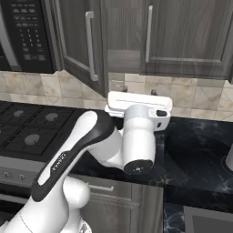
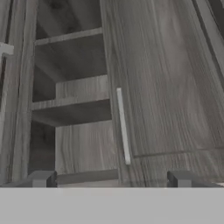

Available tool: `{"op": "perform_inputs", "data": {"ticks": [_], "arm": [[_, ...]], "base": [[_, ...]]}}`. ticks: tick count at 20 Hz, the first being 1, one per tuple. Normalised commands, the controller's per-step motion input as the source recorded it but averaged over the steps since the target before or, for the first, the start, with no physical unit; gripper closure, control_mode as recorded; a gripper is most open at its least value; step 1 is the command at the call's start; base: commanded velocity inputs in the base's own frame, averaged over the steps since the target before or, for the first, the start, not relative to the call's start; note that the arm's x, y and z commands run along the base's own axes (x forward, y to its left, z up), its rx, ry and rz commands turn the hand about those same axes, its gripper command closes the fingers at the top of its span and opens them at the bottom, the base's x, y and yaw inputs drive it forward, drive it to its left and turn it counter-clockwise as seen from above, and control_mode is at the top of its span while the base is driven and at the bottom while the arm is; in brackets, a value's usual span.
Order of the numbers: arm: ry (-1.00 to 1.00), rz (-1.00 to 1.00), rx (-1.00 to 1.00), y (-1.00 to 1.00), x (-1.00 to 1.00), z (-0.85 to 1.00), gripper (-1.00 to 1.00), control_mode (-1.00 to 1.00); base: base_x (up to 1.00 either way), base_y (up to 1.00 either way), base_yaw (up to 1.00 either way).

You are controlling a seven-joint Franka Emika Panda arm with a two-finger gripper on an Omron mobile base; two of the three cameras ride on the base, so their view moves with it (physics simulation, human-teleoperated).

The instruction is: Close all open cabinet doors.

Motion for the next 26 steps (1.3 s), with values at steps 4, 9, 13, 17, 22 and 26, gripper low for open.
{"op": "perform_inputs", "data": {"ticks": [4,9,13,17,22,26], "arm": [[0.12,-0.05,-0.03,0.81,-0.24,0.00,-1.00,-1.00],[0.11,-0.05,-0.03,0.86,-0.14,-0.03,-1.00,-1.00],[0.09,-0.02,-0.02,0.79,-0.21,-0.06,-1.00,-1.00],[0.04,-0.03,-0.02,0.74,-0.08,-0.05,-1.00,-1.00],[0.00,-0.07,-0.01,0.53,0.00,0.00,-1.00,-1.00],[0.00,-0.13,0.00,0.33,-0.09,0.02,-1.00,-1.00]], "base": [[0.00,0.00,0.00],[0.00,0.00,0.00],[0.00,0.00,0.00],[0.00,0.00,0.00],[0.00,0.00,0.00],[0.00,0.00,0.00]]}}
